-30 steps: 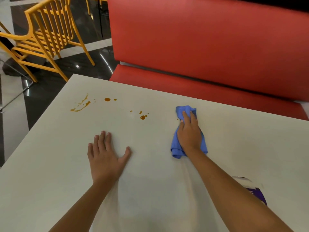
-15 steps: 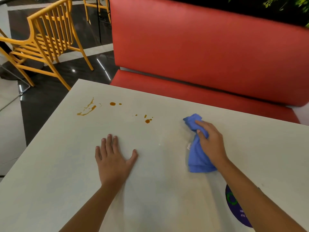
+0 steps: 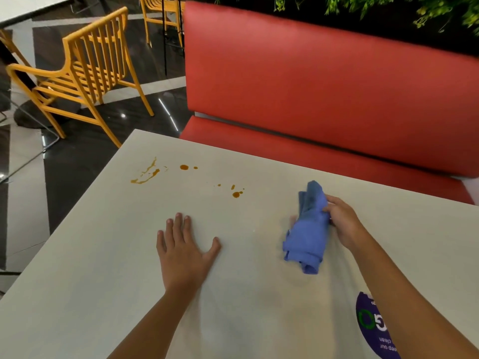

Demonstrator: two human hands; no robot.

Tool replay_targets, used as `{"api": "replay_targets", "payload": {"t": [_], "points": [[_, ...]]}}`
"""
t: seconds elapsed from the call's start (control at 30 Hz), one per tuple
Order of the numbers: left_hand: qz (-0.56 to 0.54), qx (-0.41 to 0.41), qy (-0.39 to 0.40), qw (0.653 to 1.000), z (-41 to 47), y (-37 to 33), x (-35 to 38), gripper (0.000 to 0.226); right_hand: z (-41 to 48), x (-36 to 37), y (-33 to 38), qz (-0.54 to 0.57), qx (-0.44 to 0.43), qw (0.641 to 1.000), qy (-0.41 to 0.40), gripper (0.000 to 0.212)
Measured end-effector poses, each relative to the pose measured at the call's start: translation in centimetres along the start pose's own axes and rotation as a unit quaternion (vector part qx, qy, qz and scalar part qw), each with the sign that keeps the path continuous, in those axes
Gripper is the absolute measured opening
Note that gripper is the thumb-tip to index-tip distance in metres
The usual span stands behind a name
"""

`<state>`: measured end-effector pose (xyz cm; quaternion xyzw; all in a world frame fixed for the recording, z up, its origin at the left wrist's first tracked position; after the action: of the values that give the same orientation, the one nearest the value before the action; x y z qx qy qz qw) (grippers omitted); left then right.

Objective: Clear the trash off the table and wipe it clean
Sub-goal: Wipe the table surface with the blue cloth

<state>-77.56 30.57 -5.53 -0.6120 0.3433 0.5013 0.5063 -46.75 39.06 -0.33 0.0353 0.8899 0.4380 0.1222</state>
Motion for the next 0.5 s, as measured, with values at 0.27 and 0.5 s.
{"api": "replay_targets", "payload": {"t": [0.27, 0.5], "points": [[-0.003, -0.001, -0.006, 1.000, 0.1, 0.2, 0.3, 0.098, 1.4, -1.9, 1.2, -0.282, -0.137, 0.929, -0.198, 0.044], [0.001, -0.002, -0.008, 1.000, 0.1, 0.1, 0.2, 0.099, 1.1, 0.4, 0.1, -0.393, -0.090, 0.907, -0.122, 0.055]]}}
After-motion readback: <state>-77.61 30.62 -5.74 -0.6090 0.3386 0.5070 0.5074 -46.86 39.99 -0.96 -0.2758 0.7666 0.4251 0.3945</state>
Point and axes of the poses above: each hand's wrist, its own z-axis towards the middle knuckle, its own x-axis out of the palm, y = z × x, the point moved 6 cm from there along z, towards the middle knuckle, and after that the axes turned 5 degrees about x, right-handed, at the moved point
